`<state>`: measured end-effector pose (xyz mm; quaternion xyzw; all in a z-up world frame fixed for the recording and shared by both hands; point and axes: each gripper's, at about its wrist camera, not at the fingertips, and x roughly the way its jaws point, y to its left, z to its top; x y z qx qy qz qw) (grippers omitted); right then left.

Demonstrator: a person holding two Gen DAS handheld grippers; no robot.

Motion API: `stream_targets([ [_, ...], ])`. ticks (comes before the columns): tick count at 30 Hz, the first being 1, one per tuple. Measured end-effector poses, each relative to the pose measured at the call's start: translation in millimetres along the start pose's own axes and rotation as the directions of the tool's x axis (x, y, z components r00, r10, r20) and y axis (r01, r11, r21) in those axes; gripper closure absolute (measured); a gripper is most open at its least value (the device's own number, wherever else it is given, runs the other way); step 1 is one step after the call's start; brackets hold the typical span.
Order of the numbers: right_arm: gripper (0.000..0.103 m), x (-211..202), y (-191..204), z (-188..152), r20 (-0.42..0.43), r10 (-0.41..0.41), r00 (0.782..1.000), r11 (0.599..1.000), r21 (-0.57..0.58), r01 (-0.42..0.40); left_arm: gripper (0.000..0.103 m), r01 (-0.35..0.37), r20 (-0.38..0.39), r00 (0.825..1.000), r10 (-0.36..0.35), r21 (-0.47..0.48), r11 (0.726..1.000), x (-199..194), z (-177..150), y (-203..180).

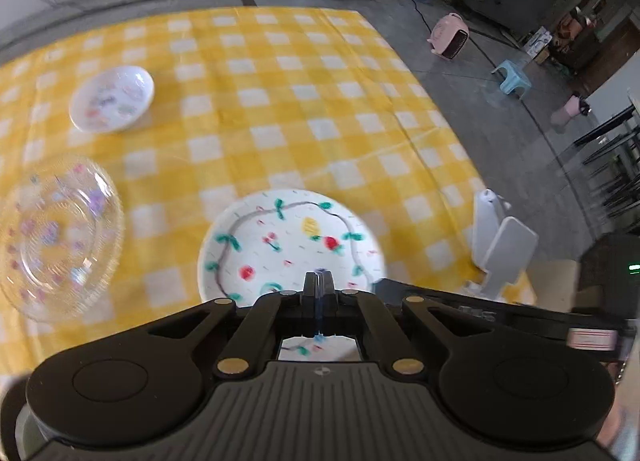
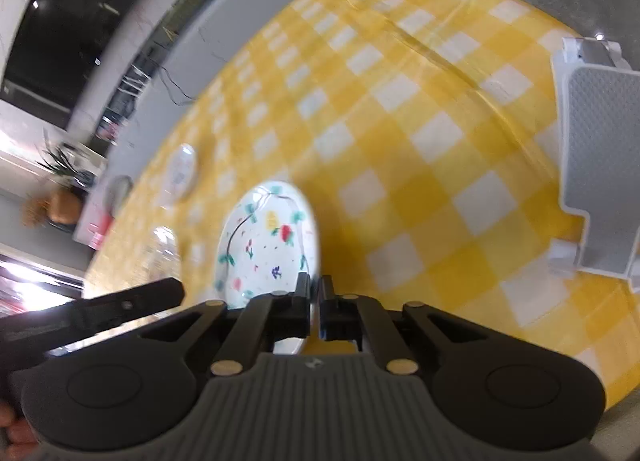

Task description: Organize plates and bowls

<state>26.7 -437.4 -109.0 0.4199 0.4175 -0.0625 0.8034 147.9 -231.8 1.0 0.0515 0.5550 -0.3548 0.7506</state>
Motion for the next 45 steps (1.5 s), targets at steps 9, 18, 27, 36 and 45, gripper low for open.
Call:
stream_targets([
  [9,0.103,4.9,-6.5,-0.8,-0.022,-0.021,1.000,1.000,0.014,0.021,0.103,-0.095,0.040,0.995,0.094,0.031,0.995,-12.3,4.5,19.7],
  [18,0.102,7.9,-2.9,-0.1,-0.023,-0.033,0.999,0.999,0.005,0.033,0.090,-0.148,-0.020,0.989,0.149,0.040,0.988,9.2,16.9,42.1],
  [27,0.092,10.1,-4.3,4.7,0.001,-0.045,0.999,0.999,-0.004,0.045,0.089,-0.170,-0.088,0.982,0.169,-0.006,0.985,36.1,27.7,56.0],
  [36,0.077,13.0,-3.6,8.5,0.001,-0.017,1.000,1.000,-0.004,0.017,0.074,-0.175,-0.124,0.978,0.166,-0.064,0.983,46.8,30.9,65.8],
  [45,0.079,17.1,-3.3,9.8,0.000,-0.007,1.000,1.000,0.010,0.007,0.075,-0.130,-0.155,0.982,0.111,-0.118,0.984,53.3,31.2,74.3],
])
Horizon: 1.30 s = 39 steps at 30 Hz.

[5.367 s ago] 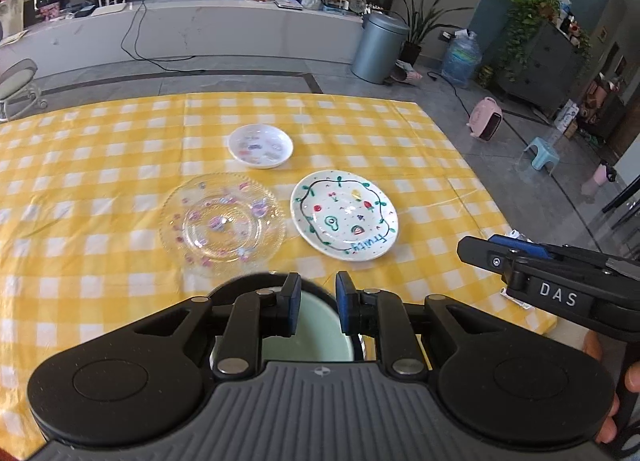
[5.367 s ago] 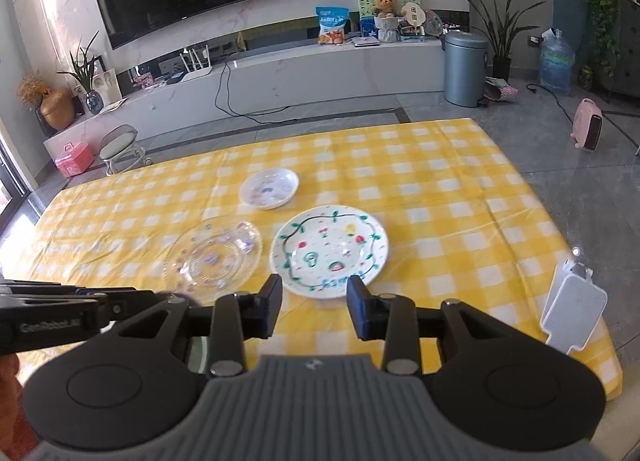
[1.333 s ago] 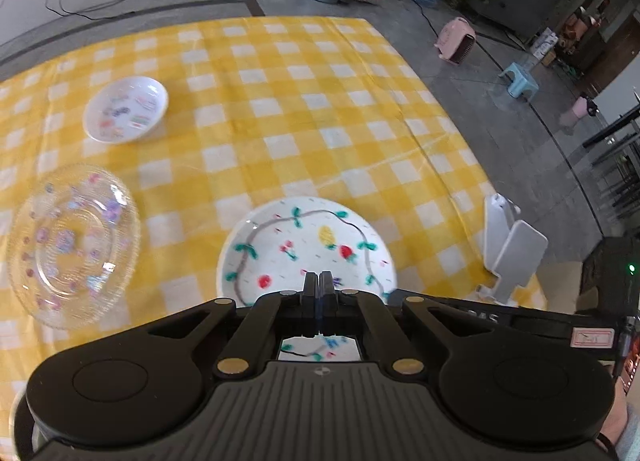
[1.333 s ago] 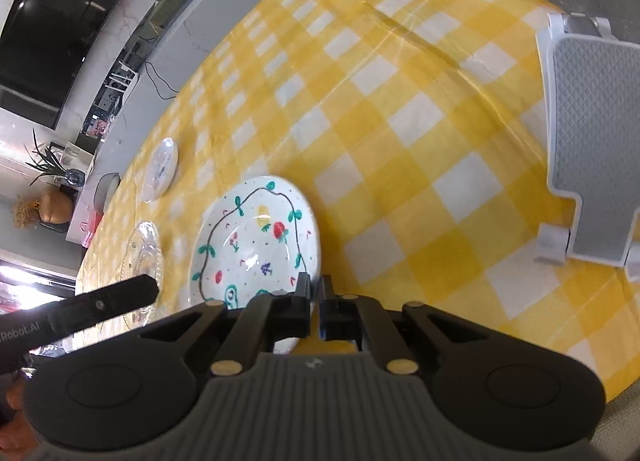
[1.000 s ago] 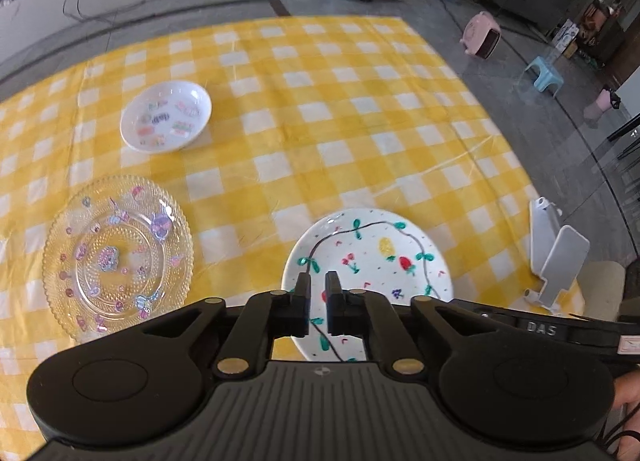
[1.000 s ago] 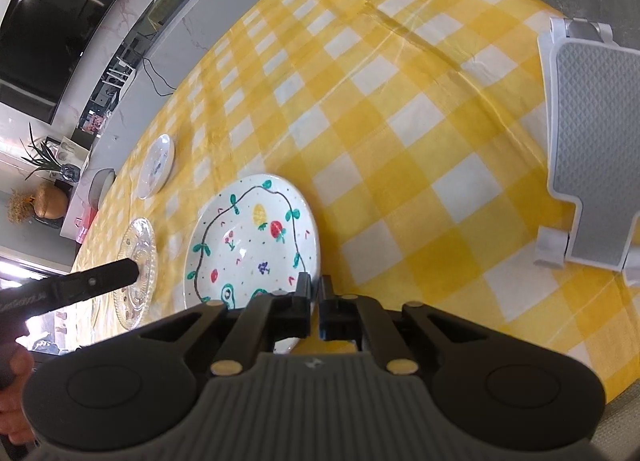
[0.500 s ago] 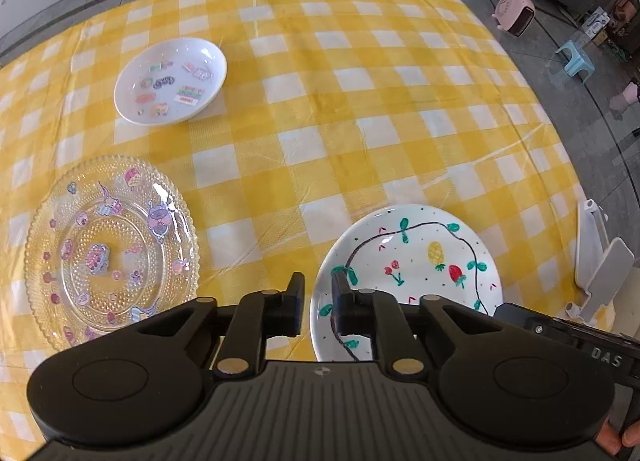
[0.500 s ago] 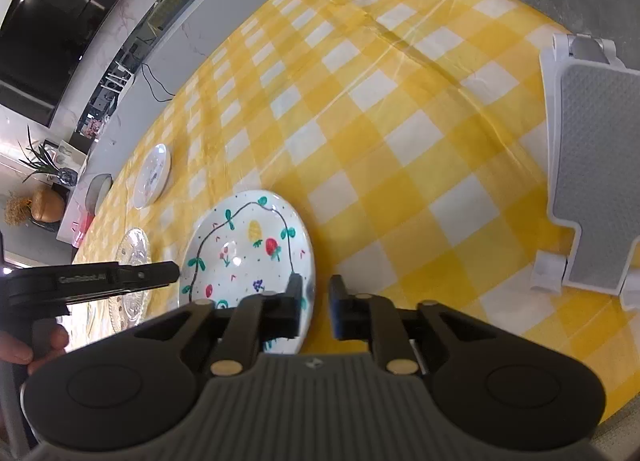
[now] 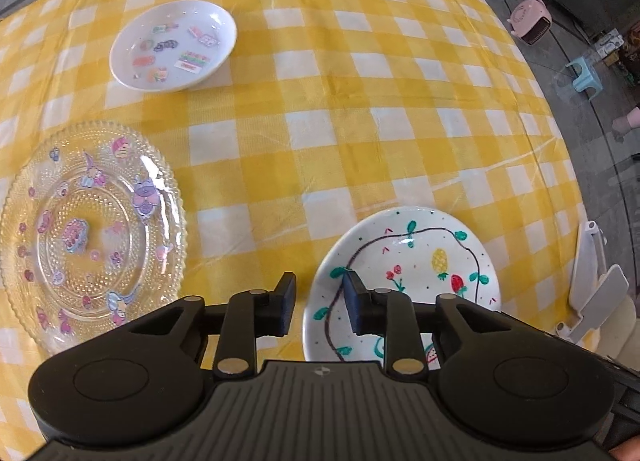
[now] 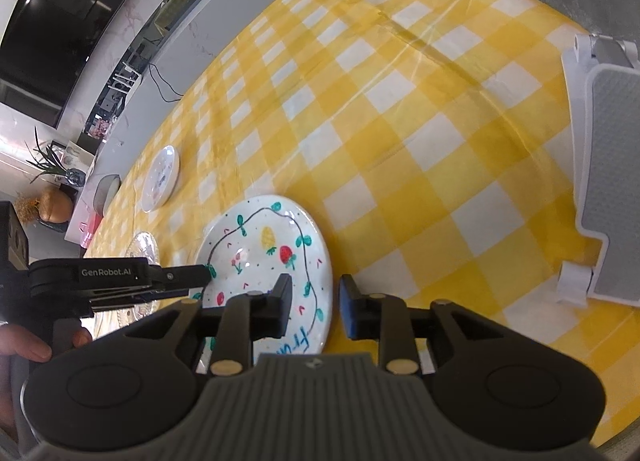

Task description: Organize plates and bowls

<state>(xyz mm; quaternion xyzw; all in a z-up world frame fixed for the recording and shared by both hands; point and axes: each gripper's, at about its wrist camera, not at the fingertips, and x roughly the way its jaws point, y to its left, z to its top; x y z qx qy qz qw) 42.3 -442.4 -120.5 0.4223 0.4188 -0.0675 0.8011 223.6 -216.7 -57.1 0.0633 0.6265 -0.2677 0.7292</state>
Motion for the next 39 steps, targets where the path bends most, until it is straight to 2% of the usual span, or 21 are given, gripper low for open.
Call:
stream_targets([
  [1,0.079,0.3,-0.3,-0.2,0.001,0.001,1.000,1.000,0.003,-0.001,0.079,0.010,-0.001,1.000,-0.010,0.001,1.000,-0.1,-0.5,0.3],
  [5,0.083,1.7,-0.9,-0.2,-0.002,0.006,1.000,1.000,0.016,-0.006,0.080,0.006,0.005,1.000,-0.006,0.008,1.000,-1.5,-1.1,-1.3],
  [9,0.097,2.1,-4.8,0.1,-0.002,-0.010,1.000,0.999,0.033,0.010,0.082,-0.006,0.004,1.000,0.007,-0.036,0.999,-4.7,1.9,-1.9],
  [12,0.097,0.5,-8.1,0.2,-0.003,-0.007,1.000,0.999,0.046,0.007,0.084,-0.010,0.001,1.000,0.010,-0.070,0.998,-8.0,0.3,-0.8],
  [20,0.096,-13.4,-10.3,-7.5,-0.004,-0.040,0.999,0.999,0.020,0.040,0.085,-0.042,0.016,0.999,0.043,-0.057,0.998,-23.5,-17.8,-18.1],
  [32,0.095,-25.2,1.5,-18.6,-0.003,-0.109,0.994,0.990,-0.086,0.108,0.086,-0.084,-0.007,0.996,0.084,0.010,0.996,-27.0,-50.0,-38.0],
  [39,0.092,-19.6,11.9,-25.0,-0.020,-0.201,0.979,0.965,-0.177,0.195,0.086,-0.127,-0.016,0.992,0.129,0.078,0.989,-19.7,-60.2,-46.8],
])
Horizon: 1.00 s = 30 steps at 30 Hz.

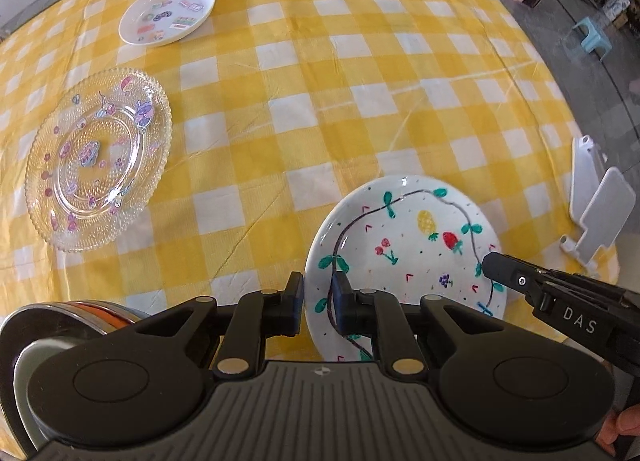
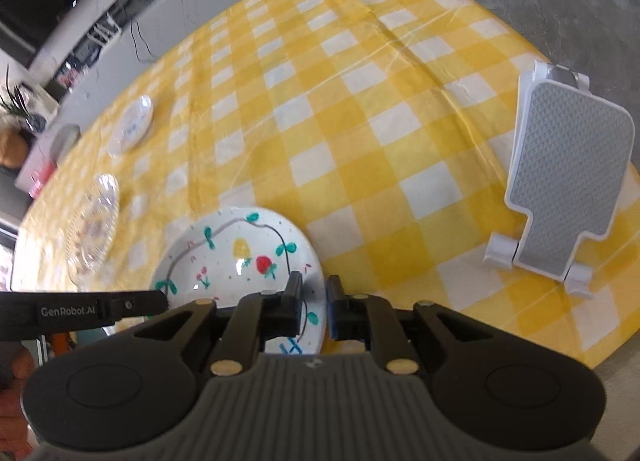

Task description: Organize plates and bowls

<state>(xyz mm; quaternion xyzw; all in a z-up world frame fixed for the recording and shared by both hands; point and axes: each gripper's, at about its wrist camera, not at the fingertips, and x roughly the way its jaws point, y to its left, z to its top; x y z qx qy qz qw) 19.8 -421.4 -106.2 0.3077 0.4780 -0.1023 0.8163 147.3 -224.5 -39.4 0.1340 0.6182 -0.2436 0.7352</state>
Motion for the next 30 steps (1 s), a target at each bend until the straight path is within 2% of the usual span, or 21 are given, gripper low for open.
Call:
stream_targets([
  [9,0.089,1.7,1.3,-0.5,-0.005,0.003,1.000,1.000,-0.017,-0.003,0.085,-0.066,0.013,0.998,0.065,0.084,0.994,10.7,0.7,-20.2],
  [12,0.088,0.4,3.0,-0.6,0.001,-0.004,1.000,1.000,-0.024,0.004,0.085,-0.118,0.054,0.992,0.112,0.121,0.986,8.9,1.4,-26.1],
  [14,0.084,-1.6,5.6,-1.4,0.011,-0.004,1.000,1.000,-0.030,0.004,0.080,-0.138,0.091,0.988,0.126,0.141,0.980,5.7,0.6,-29.3],
  [17,0.077,-5.7,9.3,-2.4,0.039,-0.002,0.999,0.999,-0.048,0.004,0.075,-0.135,0.144,0.983,0.113,0.154,0.979,-5.2,-2.4,-30.7],
  [22,0.076,-13.6,13.3,-1.8,0.104,-0.034,0.994,0.997,-0.062,0.041,0.067,-0.111,0.239,0.969,0.067,0.176,0.978,-30.6,-11.0,-29.7],
  [27,0.071,-22.5,15.7,0.0,0.187,-0.058,0.981,0.995,-0.063,0.071,0.067,-0.068,0.315,0.949,0.002,0.198,0.978,-58.1,-20.9,-25.5],
  [30,0.070,-26.1,20.6,1.7,0.228,-0.057,0.972,0.995,-0.064,0.074,0.066,-0.066,0.360,0.933,-0.009,0.194,0.979,-74.3,-27.8,-16.4],
])
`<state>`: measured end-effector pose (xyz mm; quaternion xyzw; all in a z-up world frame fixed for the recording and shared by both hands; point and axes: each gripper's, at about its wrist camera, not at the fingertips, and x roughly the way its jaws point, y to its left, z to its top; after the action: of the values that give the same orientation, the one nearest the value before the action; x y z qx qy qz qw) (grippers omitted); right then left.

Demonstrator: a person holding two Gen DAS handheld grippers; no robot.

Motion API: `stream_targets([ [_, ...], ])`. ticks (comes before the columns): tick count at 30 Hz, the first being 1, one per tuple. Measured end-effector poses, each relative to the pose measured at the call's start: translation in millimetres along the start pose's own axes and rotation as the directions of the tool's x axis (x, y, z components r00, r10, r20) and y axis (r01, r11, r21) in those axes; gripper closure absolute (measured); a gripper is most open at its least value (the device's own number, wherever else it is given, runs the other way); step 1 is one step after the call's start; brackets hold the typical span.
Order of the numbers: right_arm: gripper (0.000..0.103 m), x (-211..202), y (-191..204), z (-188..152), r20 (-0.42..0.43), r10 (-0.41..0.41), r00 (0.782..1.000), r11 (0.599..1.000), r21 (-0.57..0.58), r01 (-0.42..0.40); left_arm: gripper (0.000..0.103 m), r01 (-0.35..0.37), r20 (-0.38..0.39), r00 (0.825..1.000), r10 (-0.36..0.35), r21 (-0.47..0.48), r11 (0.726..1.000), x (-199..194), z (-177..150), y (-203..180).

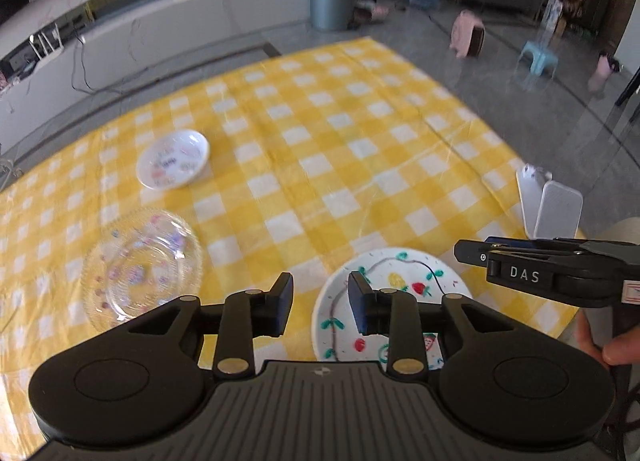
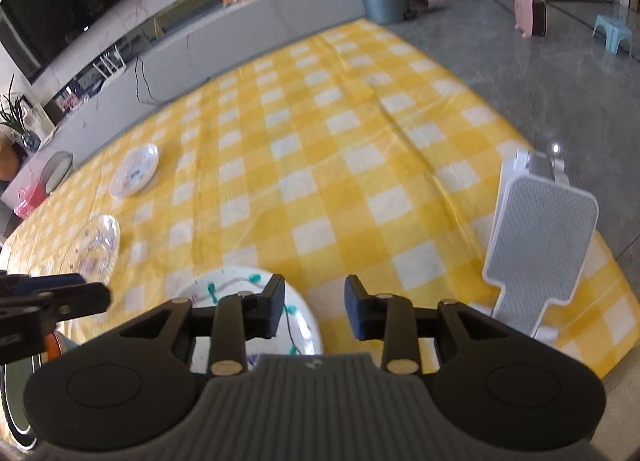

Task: Organize plates and bowls
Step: 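Reach the left tool to the clear glass plate and grip its rim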

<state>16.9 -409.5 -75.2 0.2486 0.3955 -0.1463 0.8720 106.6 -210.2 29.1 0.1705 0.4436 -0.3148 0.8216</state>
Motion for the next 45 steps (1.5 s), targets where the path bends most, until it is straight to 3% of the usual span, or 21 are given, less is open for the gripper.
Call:
stream_targets([
  [4,0.069,-1.5,12.3,0.1,0.027,0.013,1.000,1.000,-0.022,-0.012,0.065,-0.041,0.065,0.997,0.043,-0.029,0.999,-18.0,-4.5,21.9],
  [9,0.066,0.6,30.7,-0.1,0.049,0.014,0.999,0.999,-0.045,-0.012,0.065,-0.052,0.131,0.989,0.070,-0.135,0.989,-36.6,-9.9,62.6],
  [21,0.055,11.2,56.8,5.6,0.096,0.079,0.992,0.997,-0.025,-0.077,0.065,-0.092,0.112,0.984,0.142,-0.367,0.926,-28.6,-32.0,163.2],
  [33,0.052,46.6,95.1,16.0,0.036,0.188,0.981,0.982,-0.032,-0.187,0.065,0.011,0.124,0.991,0.059,-0.500,0.866,-0.1,-54.0,214.7],
  [38,0.055,67.8,131.7,18.7,-0.037,0.264,0.964,0.960,-0.084,-0.267,0.064,0.052,0.137,0.990,0.029,-0.549,0.834,13.7,-64.5,233.1],
  [42,0.067,87.2,150.3,22.3,-0.101,0.307,0.946,0.945,-0.088,-0.316,0.064,0.101,0.136,0.991,-0.022,-0.610,0.786,31.2,-72.2,248.8],
  [45,0.067,103.6,155.5,24.5,-0.147,0.343,0.928,0.935,-0.046,-0.353,0.064,0.115,0.129,0.991,-0.045,-0.617,0.778,42.5,-73.7,250.6],
])
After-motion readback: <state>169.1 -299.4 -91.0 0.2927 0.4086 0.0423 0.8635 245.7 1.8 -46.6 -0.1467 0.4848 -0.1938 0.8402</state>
